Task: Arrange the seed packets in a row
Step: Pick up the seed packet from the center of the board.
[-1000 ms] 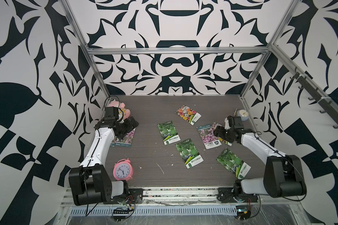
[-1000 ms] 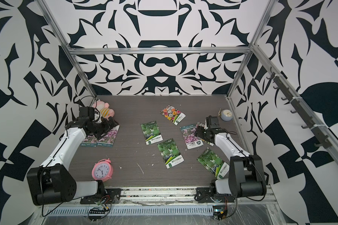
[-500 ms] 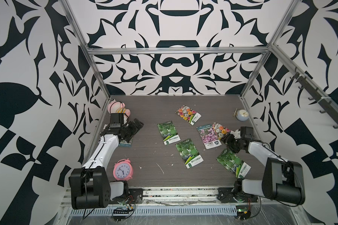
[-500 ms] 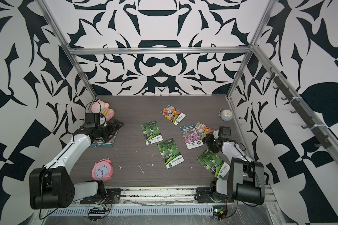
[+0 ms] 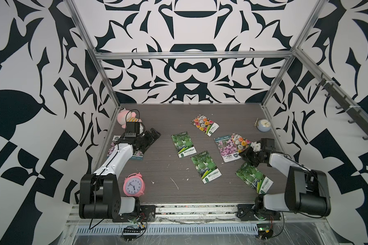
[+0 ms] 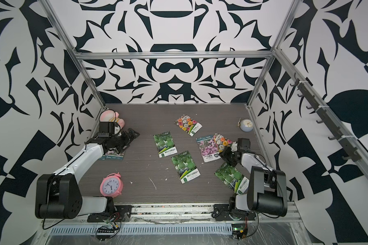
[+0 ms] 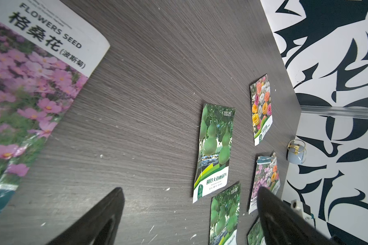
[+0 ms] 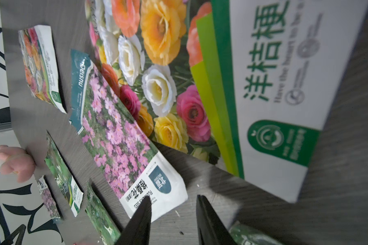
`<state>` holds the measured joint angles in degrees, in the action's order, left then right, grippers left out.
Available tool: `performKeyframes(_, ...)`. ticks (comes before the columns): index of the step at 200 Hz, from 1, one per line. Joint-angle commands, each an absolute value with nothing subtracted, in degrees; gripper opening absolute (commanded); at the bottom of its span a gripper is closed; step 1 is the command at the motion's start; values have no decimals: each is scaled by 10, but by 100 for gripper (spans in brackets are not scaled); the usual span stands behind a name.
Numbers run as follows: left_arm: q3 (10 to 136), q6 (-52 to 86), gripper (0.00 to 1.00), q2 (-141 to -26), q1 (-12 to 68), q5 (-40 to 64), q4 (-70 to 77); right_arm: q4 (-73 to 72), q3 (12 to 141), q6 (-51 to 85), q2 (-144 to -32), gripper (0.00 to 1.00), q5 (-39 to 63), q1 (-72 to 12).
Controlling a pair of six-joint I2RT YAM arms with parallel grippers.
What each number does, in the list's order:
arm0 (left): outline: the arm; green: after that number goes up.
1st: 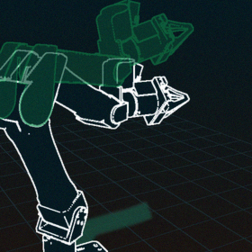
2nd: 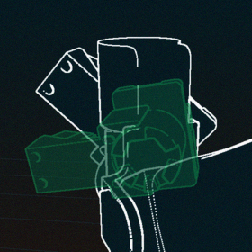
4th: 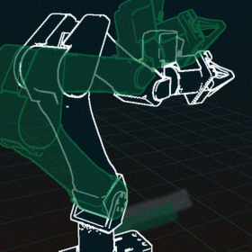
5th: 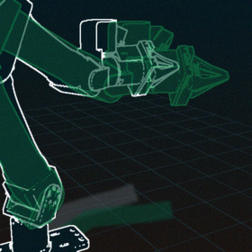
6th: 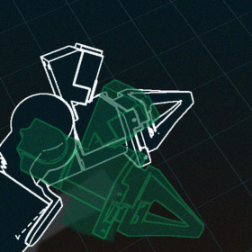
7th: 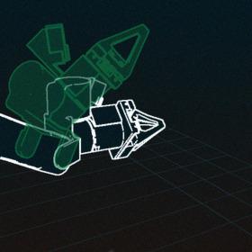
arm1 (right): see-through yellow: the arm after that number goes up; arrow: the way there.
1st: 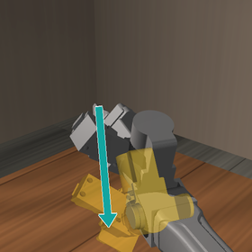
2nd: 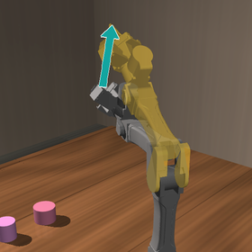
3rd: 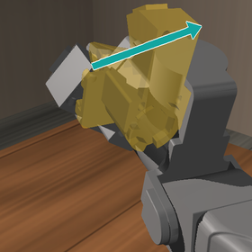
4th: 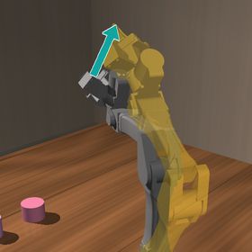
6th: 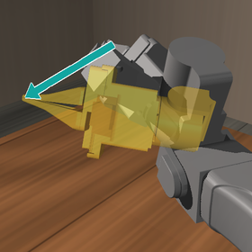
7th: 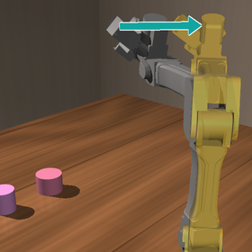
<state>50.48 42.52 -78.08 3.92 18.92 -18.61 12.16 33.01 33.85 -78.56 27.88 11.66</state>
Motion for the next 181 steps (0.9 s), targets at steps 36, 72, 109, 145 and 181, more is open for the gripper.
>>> performKeyframes(36,549,426,99,-827,89,210,-164,100,318,320,-798,33,309,118)
performKeyframes(72,572,440,99,-886,146,215,-118,95,315,315,-796,32,310,119)
performKeyframes(109,613,464,99,-957,208,235,-63,66,318,323,-815,28,315,119)
performKeyframes(145,710,461,92,-1059,257,262,-57,38,329,323,-838,23,325,118)
performKeyframes(181,794,466,89,-1138,311,253,-57,7,336,331,-866,21,334,110)
